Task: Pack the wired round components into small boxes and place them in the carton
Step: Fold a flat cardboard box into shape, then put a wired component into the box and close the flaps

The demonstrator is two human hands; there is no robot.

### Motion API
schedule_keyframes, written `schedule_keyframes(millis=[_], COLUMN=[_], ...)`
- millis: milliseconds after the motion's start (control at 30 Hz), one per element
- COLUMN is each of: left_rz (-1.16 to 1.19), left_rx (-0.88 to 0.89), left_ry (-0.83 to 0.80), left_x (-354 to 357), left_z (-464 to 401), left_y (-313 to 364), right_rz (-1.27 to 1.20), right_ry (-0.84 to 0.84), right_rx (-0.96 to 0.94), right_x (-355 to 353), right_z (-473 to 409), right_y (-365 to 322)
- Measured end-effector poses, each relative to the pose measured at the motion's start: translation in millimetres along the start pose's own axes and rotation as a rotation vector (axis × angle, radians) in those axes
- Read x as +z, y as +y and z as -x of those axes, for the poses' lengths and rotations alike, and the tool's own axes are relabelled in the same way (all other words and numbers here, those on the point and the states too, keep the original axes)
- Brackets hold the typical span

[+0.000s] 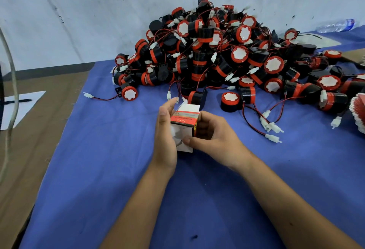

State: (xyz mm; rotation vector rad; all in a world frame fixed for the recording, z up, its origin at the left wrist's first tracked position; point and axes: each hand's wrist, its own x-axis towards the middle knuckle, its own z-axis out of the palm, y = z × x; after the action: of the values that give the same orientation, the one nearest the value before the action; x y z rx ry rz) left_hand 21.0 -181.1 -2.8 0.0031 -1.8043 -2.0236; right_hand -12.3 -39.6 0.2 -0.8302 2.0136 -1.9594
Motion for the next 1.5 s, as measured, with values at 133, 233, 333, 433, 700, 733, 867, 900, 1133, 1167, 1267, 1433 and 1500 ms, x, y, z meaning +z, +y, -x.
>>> schedule_keyframes(millis=[133,233,333,433,700,733,867,900,1133,1167,1267,1433,1500], left_rz=[0.088,0.029,-0.007,0.051,-0.078,-0.181,-0.357,-0.406,-0.492,-0.478,-0.457,-0.474,-0.484], left_rx=[-0.128,-0.098,-0.074,-0.091,-0.060,-0.007,0.002,0.006,0.017,0.008,-0.008,-0.007,-0.006], left_ry=[-0.006,0.004,0.037,0.134,0.050,-0.027,0.084,0.165,0.375,0.383,0.383,0.411,0.435], left_x=[0.3,7.2,9.9,8.7,-7.7,-10.0,-13.8,-16.9,-30.3,-29.7,-30.7,-33.3,-34.4], left_z=[-0.4,3.1,3.9,3.1,-4.5,-5.3,-6.0,-7.8,-16.7,-16.4,-16.6,-18.7,-19.1], left_y=[3.9,2.6,0.3,1.7,6.0,5.3,-0.7,-2.7,-9.3,-9.2,-9.7,-12.6,-12.7], right_rz=[0.159,0.337,0.376,0.174,0.876,0.942,0.981,0.921,1.006,1.175,1.453,1.583,1.614], right_ry=[0.089,0.184,0.187,-0.003,0.028,0.014,-0.109,-0.104,0.469,0.371,0.057,0.045,0.125], right_rx=[-0.014,-0.039,-0.037,-0.009,-0.247,-0.277,-0.331,-0.355,-0.466,-0.318,0.012,-0.038,-0.048], right_x=[5.3,9.2,9.2,5.7,14.0,16.7,21.9,21.4,4.9,-0.7,-18.5,-15.4,-3.1], right_z=[-1.6,-2.4,-2.8,-3.0,-1.9,-4.1,-5.4,-3.3,-33.0,-43.9,-62.1,-58.9,-50.0], right_y=[2.6,8.4,9.7,5.5,-4.6,-7.5,-11.8,-11.7,4.0,9.1,14.4,3.1,-5.8])
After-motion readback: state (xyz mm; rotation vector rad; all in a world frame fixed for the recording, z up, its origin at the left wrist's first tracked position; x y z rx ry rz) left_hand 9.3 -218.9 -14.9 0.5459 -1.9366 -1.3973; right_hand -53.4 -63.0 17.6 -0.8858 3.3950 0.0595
